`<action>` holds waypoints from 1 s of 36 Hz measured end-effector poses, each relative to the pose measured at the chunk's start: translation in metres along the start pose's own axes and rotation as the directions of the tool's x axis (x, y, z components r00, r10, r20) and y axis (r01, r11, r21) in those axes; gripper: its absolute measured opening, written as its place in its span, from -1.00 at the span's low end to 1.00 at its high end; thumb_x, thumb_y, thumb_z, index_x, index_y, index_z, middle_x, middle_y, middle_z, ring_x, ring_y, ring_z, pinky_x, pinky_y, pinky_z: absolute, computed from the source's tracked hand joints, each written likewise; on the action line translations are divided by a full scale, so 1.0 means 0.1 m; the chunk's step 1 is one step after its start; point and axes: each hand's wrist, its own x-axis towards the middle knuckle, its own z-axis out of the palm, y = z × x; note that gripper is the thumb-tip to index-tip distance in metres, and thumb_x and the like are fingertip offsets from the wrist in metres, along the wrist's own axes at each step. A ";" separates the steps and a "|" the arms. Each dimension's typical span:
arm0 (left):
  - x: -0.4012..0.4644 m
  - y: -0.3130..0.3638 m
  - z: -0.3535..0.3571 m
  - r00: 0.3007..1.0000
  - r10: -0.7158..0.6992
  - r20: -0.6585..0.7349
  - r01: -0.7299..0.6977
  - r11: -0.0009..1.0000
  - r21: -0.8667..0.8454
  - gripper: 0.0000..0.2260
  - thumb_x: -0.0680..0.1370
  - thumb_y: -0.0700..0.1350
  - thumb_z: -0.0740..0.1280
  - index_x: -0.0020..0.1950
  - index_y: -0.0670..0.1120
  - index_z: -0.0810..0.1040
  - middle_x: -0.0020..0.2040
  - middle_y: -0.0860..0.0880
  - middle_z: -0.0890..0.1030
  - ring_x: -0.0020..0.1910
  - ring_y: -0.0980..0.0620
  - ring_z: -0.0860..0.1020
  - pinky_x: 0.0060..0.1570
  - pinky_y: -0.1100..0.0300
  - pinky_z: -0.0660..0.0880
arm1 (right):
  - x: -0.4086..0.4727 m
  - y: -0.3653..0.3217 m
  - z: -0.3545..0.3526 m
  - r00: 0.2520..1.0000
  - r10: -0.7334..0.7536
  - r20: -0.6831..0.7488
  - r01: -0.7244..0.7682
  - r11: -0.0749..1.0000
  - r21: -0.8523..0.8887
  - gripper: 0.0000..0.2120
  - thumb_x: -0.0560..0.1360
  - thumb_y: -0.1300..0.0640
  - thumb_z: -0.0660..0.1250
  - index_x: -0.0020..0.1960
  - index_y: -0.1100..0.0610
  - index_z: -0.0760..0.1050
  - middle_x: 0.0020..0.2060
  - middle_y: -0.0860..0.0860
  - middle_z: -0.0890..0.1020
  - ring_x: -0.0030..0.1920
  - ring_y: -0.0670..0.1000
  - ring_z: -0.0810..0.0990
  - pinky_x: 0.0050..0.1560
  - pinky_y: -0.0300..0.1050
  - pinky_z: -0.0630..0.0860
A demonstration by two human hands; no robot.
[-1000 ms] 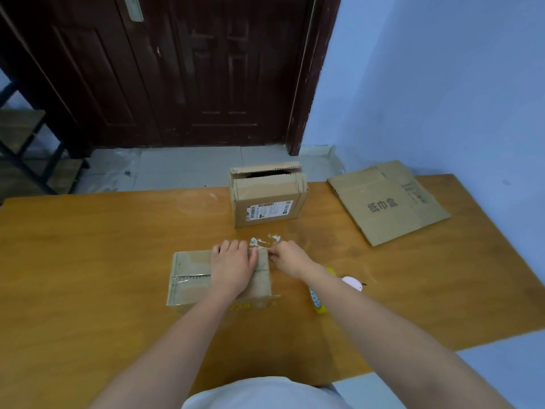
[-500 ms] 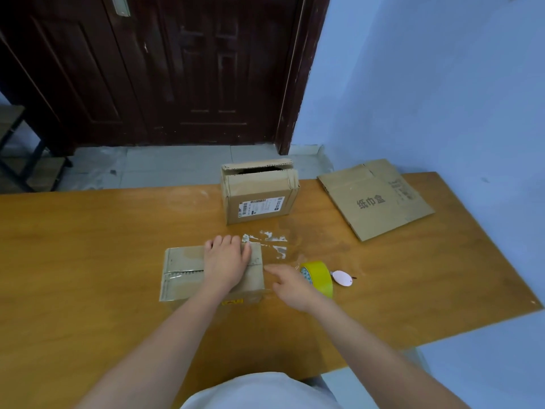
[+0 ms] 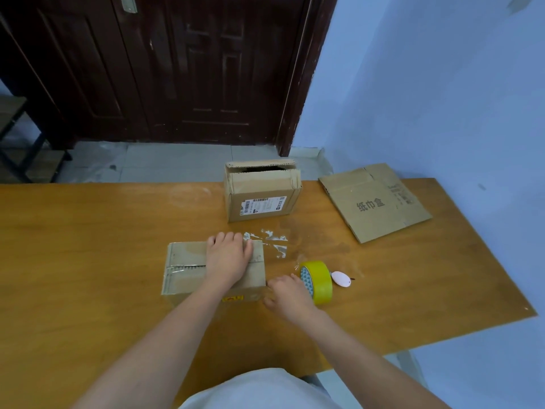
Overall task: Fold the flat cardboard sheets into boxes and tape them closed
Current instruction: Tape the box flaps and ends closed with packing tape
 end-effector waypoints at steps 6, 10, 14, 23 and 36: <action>0.00 0.00 -0.02 1.000 0.004 0.016 -0.004 1.000 -0.012 -0.59 0.63 0.11 -0.04 0.08 -0.06 0.52 0.08 -0.02 0.58 0.10 -0.04 0.45 0.15 0.07 0.25 | 0.06 -0.06 -0.02 1.000 0.022 -0.012 -0.022 0.999 -0.046 -0.77 0.56 0.06 0.21 0.06 0.18 0.55 0.01 0.13 0.63 0.09 0.15 0.54 0.18 0.01 0.35; 0.01 -0.01 0.00 1.000 0.000 0.005 0.000 1.000 -0.011 -0.59 0.63 0.11 -0.05 0.08 -0.05 0.52 0.07 -0.02 0.58 0.10 -0.04 0.46 0.14 0.07 0.25 | 0.08 -0.03 -0.06 0.999 -0.037 -0.026 0.034 0.994 -0.100 -0.75 0.59 0.06 0.17 0.06 0.15 0.57 -0.01 0.11 0.65 0.09 0.14 0.55 0.21 0.00 0.30; 0.01 -0.01 -0.01 1.000 0.005 0.010 -0.005 1.000 -0.025 -0.59 0.63 0.11 -0.04 0.10 -0.06 0.52 0.08 -0.02 0.58 0.10 -0.04 0.45 0.14 0.07 0.24 | 0.09 0.02 -0.08 0.987 -0.134 -0.086 0.119 0.981 -0.153 -0.73 0.54 -0.03 0.24 0.00 0.12 0.61 -0.09 0.06 0.67 0.00 0.08 0.59 0.21 -0.04 0.30; -0.01 0.00 -0.06 1.000 0.006 0.007 -0.006 1.000 -0.023 -0.60 0.64 0.09 -0.04 0.10 -0.06 0.52 0.07 -0.01 0.58 0.09 -0.04 0.45 0.12 0.06 0.25 | 0.12 0.05 -0.18 0.961 -0.252 -0.111 0.209 0.931 -0.300 -0.75 0.07 -0.12 0.62 -0.46 -0.01 0.61 -0.53 -0.13 0.57 -0.35 -0.03 0.60 0.05 0.14 0.57; -0.01 0.03 -0.11 1.000 -0.004 0.029 0.005 1.000 -0.013 -0.60 0.64 0.10 -0.06 0.13 -0.05 0.50 0.09 -0.01 0.56 0.12 -0.02 0.44 0.15 0.07 0.25 | 0.42 0.22 -0.23 0.913 -0.404 -0.055 0.336 0.820 -0.463 -0.59 -0.05 -0.35 0.54 -0.56 -0.03 0.55 -0.61 -0.13 0.51 -0.48 -0.05 0.55 -0.16 -0.05 0.61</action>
